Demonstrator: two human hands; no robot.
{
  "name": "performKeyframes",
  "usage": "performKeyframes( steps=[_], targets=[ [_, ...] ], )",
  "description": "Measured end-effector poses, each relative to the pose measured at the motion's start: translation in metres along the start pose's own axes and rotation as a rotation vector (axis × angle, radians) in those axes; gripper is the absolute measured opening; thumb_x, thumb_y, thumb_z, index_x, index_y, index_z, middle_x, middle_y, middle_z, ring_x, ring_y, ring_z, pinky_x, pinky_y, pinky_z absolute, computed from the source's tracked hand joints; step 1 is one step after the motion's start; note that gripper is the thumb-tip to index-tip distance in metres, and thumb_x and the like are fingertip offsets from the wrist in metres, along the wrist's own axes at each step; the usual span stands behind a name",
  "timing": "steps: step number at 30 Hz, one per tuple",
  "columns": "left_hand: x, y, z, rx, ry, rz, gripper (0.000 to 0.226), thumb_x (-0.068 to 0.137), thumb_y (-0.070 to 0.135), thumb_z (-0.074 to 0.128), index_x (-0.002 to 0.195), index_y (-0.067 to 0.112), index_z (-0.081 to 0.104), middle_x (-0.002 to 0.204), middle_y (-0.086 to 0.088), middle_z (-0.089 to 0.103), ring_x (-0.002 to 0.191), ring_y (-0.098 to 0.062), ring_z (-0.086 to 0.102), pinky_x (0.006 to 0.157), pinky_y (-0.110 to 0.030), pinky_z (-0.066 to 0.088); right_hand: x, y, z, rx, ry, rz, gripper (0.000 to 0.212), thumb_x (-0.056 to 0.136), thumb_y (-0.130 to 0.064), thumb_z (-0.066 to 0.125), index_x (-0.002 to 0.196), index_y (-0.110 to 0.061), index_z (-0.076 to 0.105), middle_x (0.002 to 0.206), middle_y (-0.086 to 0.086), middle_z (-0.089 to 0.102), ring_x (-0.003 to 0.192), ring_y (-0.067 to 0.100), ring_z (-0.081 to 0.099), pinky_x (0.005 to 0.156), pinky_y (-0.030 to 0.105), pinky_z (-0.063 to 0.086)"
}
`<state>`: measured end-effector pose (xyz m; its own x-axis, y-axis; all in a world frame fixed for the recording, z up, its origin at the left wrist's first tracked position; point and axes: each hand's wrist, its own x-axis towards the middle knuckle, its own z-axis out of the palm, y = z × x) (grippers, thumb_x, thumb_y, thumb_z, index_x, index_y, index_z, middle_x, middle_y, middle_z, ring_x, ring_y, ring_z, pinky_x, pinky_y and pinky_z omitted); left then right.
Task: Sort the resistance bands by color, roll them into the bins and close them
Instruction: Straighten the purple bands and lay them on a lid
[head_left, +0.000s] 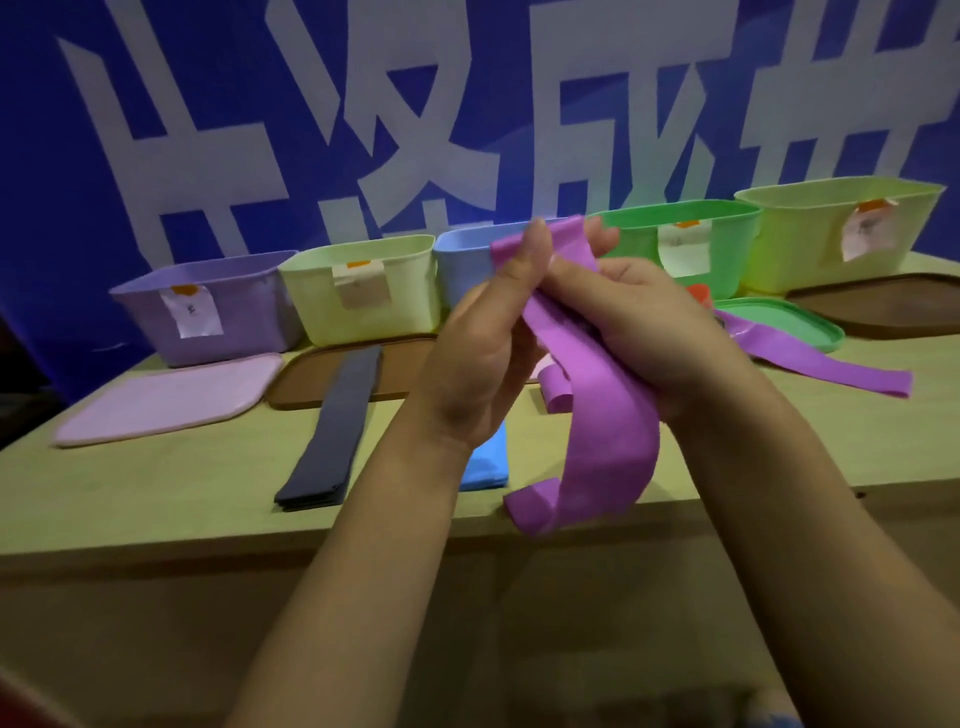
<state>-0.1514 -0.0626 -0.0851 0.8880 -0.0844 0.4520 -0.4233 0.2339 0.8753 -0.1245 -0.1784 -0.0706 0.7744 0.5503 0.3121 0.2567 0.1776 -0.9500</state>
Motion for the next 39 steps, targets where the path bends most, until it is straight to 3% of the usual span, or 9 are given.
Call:
performKeyframes(
  steps=[2, 5, 10, 16, 20, 26, 30, 34, 39],
  targets=[
    [-0.002, 0.005, 0.002, 0.066, -0.013, 0.014, 0.050, 0.092, 0.040, 0.036, 0.124, 0.007, 0.056, 0.121, -0.008, 0.064, 0.119, -0.020, 0.058, 0.104, -0.038, 0.044, -0.004, -0.002, -0.001, 0.038, -0.055, 0.036, 0.035, 0.073, -0.046, 0.058, 0.068, -0.011, 0.064, 0.052, -0.001, 0.060, 0.044, 0.009, 0.056, 0.047, 0.020, 0.046],
    [-0.001, 0.012, 0.006, 0.141, -0.019, 0.014, 0.042, 0.096, 0.037, 0.038, 0.118, 0.011, 0.061, 0.115, -0.006, 0.067, 0.113, -0.020, 0.062, 0.101, -0.038, 0.047, -0.001, 0.001, -0.005, 0.106, -0.030, 0.030, 0.033, 0.086, -0.039, 0.055, 0.074, -0.009, 0.064, 0.055, 0.001, 0.062, 0.046, 0.010, 0.059, 0.047, 0.018, 0.047],
    [0.004, 0.003, -0.001, 0.095, -0.006, -0.104, 0.051, 0.101, 0.040, 0.028, 0.118, 0.004, 0.061, 0.123, -0.021, 0.061, 0.113, -0.031, 0.057, 0.102, -0.042, 0.042, 0.005, 0.026, 0.004, 0.352, -0.070, 0.055, 0.028, 0.086, -0.038, 0.054, 0.082, -0.019, 0.074, 0.075, 0.004, 0.071, 0.070, 0.014, 0.068, 0.063, 0.025, 0.056],
    [0.010, 0.012, -0.024, -0.030, 0.063, -0.102, 0.054, 0.102, 0.045, 0.012, 0.119, 0.015, 0.054, 0.086, -0.011, 0.073, 0.084, -0.023, 0.071, 0.084, -0.036, 0.055, -0.018, 0.074, 0.014, 0.340, -0.251, 0.159, 0.028, 0.082, -0.028, 0.054, 0.097, -0.006, 0.061, 0.081, 0.013, 0.072, 0.071, 0.018, 0.070, 0.064, 0.028, 0.058],
    [0.013, 0.013, -0.033, -0.175, 0.096, -0.122, 0.053, 0.102, 0.046, 0.018, 0.112, 0.009, 0.056, 0.063, -0.004, 0.061, 0.052, -0.011, 0.058, 0.061, -0.031, 0.057, -0.037, 0.101, 0.022, 0.275, -0.278, 0.236, 0.019, 0.086, -0.023, 0.055, 0.094, -0.006, 0.058, 0.078, 0.014, 0.070, 0.068, 0.019, 0.069, 0.067, 0.029, 0.058],
    [0.007, 0.004, -0.048, -0.202, 0.187, -0.198, 0.048, 0.101, 0.043, 0.031, 0.108, 0.004, 0.058, 0.060, 0.000, 0.055, 0.048, -0.007, 0.051, 0.052, -0.022, 0.048, -0.058, 0.138, 0.033, 0.246, -0.322, 0.296, 0.016, 0.085, -0.020, 0.057, 0.094, -0.007, 0.058, 0.077, 0.005, 0.070, 0.072, 0.016, 0.068, 0.068, 0.027, 0.055],
    [-0.001, -0.004, -0.053, -0.165, 0.217, -0.180, 0.033, 0.102, 0.028, 0.037, 0.105, 0.004, 0.060, 0.060, 0.002, 0.055, 0.051, -0.007, 0.051, 0.054, -0.022, 0.048, -0.064, 0.164, 0.039, 0.221, -0.165, 0.375, 0.017, 0.086, -0.025, 0.055, 0.086, -0.008, 0.058, 0.064, 0.006, 0.067, 0.056, 0.015, 0.065, 0.057, 0.026, 0.056],
    [-0.005, -0.011, -0.056, -0.167, 0.270, -0.151, 0.033, 0.104, 0.025, 0.033, 0.100, 0.007, 0.060, 0.059, 0.003, 0.055, 0.051, -0.007, 0.051, 0.054, -0.023, 0.049, -0.070, 0.184, 0.045, -0.145, -0.007, 0.276, 0.020, 0.094, -0.023, 0.054, 0.074, -0.019, 0.058, 0.051, -0.013, 0.059, 0.047, -0.004, 0.053, 0.050, 0.014, 0.041],
    [-0.005, -0.011, -0.056, -0.147, 0.318, -0.086, 0.032, 0.103, 0.027, 0.035, 0.097, 0.009, 0.060, 0.059, 0.003, 0.057, 0.050, -0.006, 0.052, 0.053, -0.022, 0.047, -0.081, 0.202, 0.053, -0.123, 0.087, 0.243, 0.026, 0.094, -0.017, 0.053, 0.069, -0.021, 0.054, 0.047, -0.016, 0.056, 0.045, -0.005, 0.051, 0.049, 0.011, 0.038]
  ],
)
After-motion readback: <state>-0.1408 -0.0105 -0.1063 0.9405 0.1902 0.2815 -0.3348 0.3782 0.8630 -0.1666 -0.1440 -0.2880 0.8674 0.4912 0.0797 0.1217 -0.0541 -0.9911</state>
